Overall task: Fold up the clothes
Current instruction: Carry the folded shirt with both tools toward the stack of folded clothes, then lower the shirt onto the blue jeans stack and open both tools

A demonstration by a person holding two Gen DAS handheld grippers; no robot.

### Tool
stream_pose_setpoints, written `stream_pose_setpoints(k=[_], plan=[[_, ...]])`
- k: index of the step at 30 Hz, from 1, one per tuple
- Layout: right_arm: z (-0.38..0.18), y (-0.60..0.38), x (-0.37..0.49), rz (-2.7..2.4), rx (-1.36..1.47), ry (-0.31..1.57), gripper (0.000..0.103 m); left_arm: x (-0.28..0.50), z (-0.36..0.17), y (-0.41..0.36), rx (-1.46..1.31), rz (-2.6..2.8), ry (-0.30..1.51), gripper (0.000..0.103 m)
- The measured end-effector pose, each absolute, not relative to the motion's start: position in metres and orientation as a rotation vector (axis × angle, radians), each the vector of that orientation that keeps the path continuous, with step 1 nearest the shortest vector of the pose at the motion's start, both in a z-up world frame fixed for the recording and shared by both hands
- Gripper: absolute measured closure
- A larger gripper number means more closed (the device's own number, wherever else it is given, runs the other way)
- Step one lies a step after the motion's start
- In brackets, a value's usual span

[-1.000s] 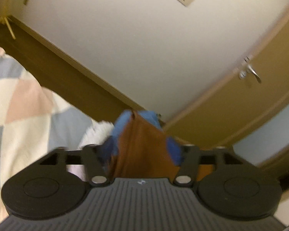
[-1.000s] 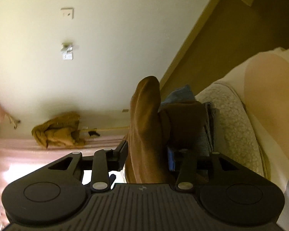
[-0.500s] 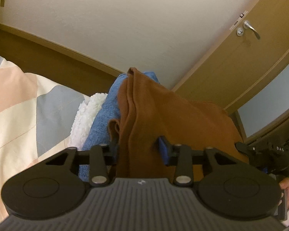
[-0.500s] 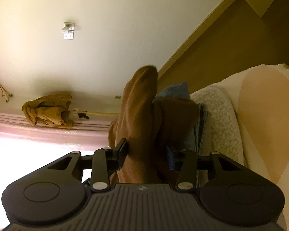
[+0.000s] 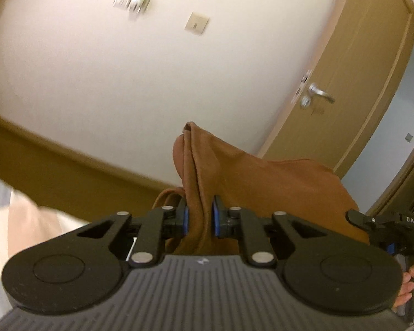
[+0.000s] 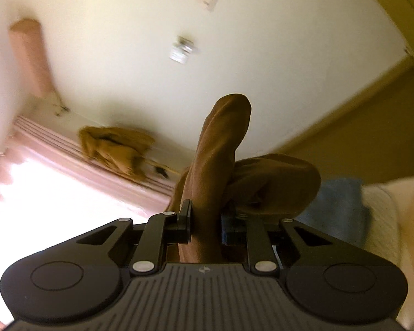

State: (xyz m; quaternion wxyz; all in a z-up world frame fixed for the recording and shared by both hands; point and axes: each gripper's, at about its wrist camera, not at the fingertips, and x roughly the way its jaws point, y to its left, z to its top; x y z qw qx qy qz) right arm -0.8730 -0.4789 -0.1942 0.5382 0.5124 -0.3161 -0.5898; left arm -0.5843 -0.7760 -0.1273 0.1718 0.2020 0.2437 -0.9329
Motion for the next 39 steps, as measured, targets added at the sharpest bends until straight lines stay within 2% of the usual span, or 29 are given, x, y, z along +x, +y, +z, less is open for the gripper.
stream_pose_setpoints(k=[3,6,7,9,10,11,13,14,15,16,19,20,21,22,23,26,30,34,35,36,38,39], plan=[[-0.196,-0.479,-0.878,-1.394,1.26,-0.811,0.084,-0.594,-0.127,-0.784,0.615,-2.636,0.716,0.091],[-0.199,-0.479,-0.882,-1.384,1.301,-0.871,0.084,-0.602,-0.162,-0.794,0.818,-2.55,0.791,0.093],[-0.217,-0.479,-0.883,-1.389,1.405,-0.869,0.083,-0.604,-0.181,-0.798,0.906,-2.494,0.827,0.093],[-0.257,-0.48,-0.882,-1.397,1.611,-0.84,0.074,-0.604,-0.214,-0.805,1.003,-2.408,0.889,0.091],[-0.274,-0.479,-0.879,-1.407,1.664,-0.816,0.066,-0.602,-0.229,-0.808,1.036,-2.371,0.915,0.09],[-0.284,-0.474,-0.876,-1.414,1.66,-0.829,0.054,-0.599,-0.238,-0.81,1.038,-2.355,0.938,0.089],[-0.285,-0.464,-0.869,-1.398,1.592,-0.847,0.048,-0.589,-0.234,-0.81,0.97,-2.382,0.97,0.088],[-0.282,-0.46,-0.865,-1.395,1.546,-0.846,0.048,-0.583,-0.232,-0.811,0.944,-2.391,0.99,0.079],[-0.277,-0.456,-0.859,-1.402,1.51,-0.824,0.047,-0.578,-0.23,-0.81,0.93,-2.394,1.008,0.074],[-0.272,-0.453,-0.854,-1.41,1.477,-0.798,0.045,-0.573,-0.229,-0.808,0.919,-2.397,1.015,0.074],[-0.265,-0.45,-0.837,-1.461,1.398,-0.679,0.045,-0.563,-0.234,-0.802,0.945,-2.387,1.019,0.072],[-0.265,-0.454,-0.827,-1.488,1.391,-0.63,0.045,-0.565,-0.237,-0.798,0.965,-2.383,1.016,0.074],[-0.262,-0.454,-0.825,-1.507,1.386,-0.594,0.047,-0.567,-0.237,-0.793,0.969,-2.387,1.001,0.085],[-0.263,-0.456,-0.823,-1.535,1.384,-0.561,0.066,-0.568,-0.233,-0.787,0.953,-2.402,0.971,0.09],[-0.263,-0.457,-0.825,-1.528,1.391,-0.574,0.071,-0.569,-0.228,-0.782,0.937,-2.417,0.941,0.095],[-0.253,-0.455,-0.835,-1.483,1.407,-0.626,0.081,-0.561,-0.208,-0.77,0.87,-2.466,0.89,0.096],[-0.249,-0.449,-0.844,-1.389,1.465,-0.704,0.082,-0.556,-0.195,-0.763,0.862,-2.484,0.84,0.096],[-0.261,-0.451,-0.831,-1.44,1.492,-0.6,0.082,-0.562,-0.226,-0.762,0.993,-2.411,0.809,0.093],[-0.267,-0.451,-0.83,-1.45,1.501,-0.597,0.081,-0.56,-0.23,-0.76,0.989,-2.399,0.812,0.09],[-0.273,-0.452,-0.829,-1.458,1.508,-0.601,0.079,-0.556,-0.228,-0.758,0.971,-2.389,0.801,0.082],[-0.266,-0.448,-0.827,-1.486,1.478,-0.571,0.059,-0.547,-0.221,-0.755,0.932,-2.363,0.775,0.077],[-0.257,-0.444,-0.826,-1.523,1.442,-0.545,0.057,-0.541,-0.212,-0.754,0.905,-2.346,0.757,0.078]])
